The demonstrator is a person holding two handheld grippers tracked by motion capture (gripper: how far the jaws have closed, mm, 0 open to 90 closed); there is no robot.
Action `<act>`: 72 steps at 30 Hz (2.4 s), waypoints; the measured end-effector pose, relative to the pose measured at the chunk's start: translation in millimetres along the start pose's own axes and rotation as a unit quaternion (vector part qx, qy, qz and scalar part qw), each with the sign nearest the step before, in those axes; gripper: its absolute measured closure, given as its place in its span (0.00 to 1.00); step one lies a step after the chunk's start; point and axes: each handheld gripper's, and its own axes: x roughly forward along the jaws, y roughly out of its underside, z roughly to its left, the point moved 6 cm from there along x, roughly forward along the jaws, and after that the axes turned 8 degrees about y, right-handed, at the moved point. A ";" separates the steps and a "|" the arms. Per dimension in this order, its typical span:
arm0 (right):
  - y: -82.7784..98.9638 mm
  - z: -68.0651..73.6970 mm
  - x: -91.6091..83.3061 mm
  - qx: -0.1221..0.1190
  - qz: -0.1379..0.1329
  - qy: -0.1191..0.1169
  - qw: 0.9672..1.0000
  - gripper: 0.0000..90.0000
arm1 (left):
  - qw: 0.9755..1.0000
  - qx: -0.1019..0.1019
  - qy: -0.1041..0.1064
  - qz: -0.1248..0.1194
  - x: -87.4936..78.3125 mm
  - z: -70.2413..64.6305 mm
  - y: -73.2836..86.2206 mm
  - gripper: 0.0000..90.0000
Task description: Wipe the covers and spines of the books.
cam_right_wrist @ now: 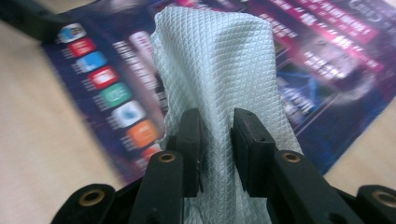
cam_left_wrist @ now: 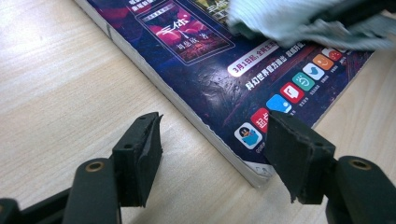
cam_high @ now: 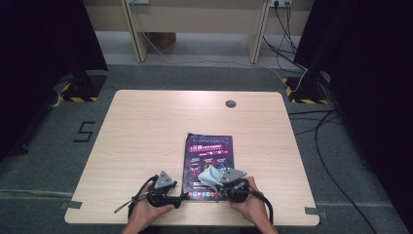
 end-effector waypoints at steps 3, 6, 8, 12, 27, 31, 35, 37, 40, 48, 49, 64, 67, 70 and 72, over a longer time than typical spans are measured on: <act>2.8 9.3 -5.2 -0.007 0.001 -0.002 1.000 0.82 | 0.999 -0.021 0.023 0.020 -2.9 0.1 -0.3 0.37; 1.6 10.5 -5.5 -0.011 0.007 0.000 1.000 0.81 | 0.999 -0.047 0.014 -0.012 -17.7 10.5 -6.0 0.33; -0.8 10.7 -3.6 -0.012 0.008 -0.003 1.000 0.81 | 0.998 -0.061 -0.001 -0.033 -31.9 23.8 -9.6 0.32; -10.3 17.2 2.8 -0.025 0.005 -0.009 1.000 0.81 | 0.992 -0.110 -0.012 -0.063 -54.0 47.3 -8.7 0.32; -58.3 79.6 28.0 -0.091 -0.012 -0.052 0.994 0.82 | 0.987 -0.123 -0.079 -0.069 -77.5 79.5 -3.6 0.30; -60.3 84.5 28.4 -0.098 -0.015 -0.054 0.994 0.82 | 0.983 -0.133 -0.091 -0.083 -86.9 87.2 -4.4 0.30; -61.4 84.7 29.5 -0.088 -0.013 -0.067 0.994 0.82 | 0.982 -0.133 -0.095 -0.092 -91.9 87.8 -6.9 0.30; -62.2 79.6 31.0 -0.075 -0.012 -0.074 0.994 0.82 | 0.983 -0.132 -0.093 -0.091 -90.6 85.8 -7.3 0.30; -63.8 66.6 36.5 -0.053 -0.011 -0.071 0.996 0.82 | 0.986 -0.122 -0.079 -0.083 -82.1 74.5 -9.1 0.30; -74.6 19.0 60.6 -0.013 0.001 -0.039 0.999 0.82 | 0.992 -0.096 -0.047 -0.065 -58.9 43.8 -11.1 0.30; -79.7 8.1 67.8 -0.009 0.008 -0.028 1.000 0.82 | 0.994 -0.087 -0.033 -0.056 -47.4 32.0 -11.4 0.30; -120.5 -39.8 114.1 0.018 0.037 0.011 0.999 0.81 | 0.999 -0.021 -0.026 0.013 -0.1 2.3 -4.4 0.33; -127.3 -46.5 121.1 0.023 0.047 0.023 0.998 0.81 | 0.999 -0.014 -0.026 0.013 0.3 1.8 -3.7 0.34; -132.6 -52.9 127.0 0.023 0.052 0.036 0.998 0.81 | 0.999 -0.013 -0.028 0.009 0.4 1.4 -3.0 0.35; -134.1 -56.9 129.3 0.029 0.054 0.041 0.997 0.81 | 1.000 -0.011 -0.027 0.009 0.4 1.1 -2.8 0.35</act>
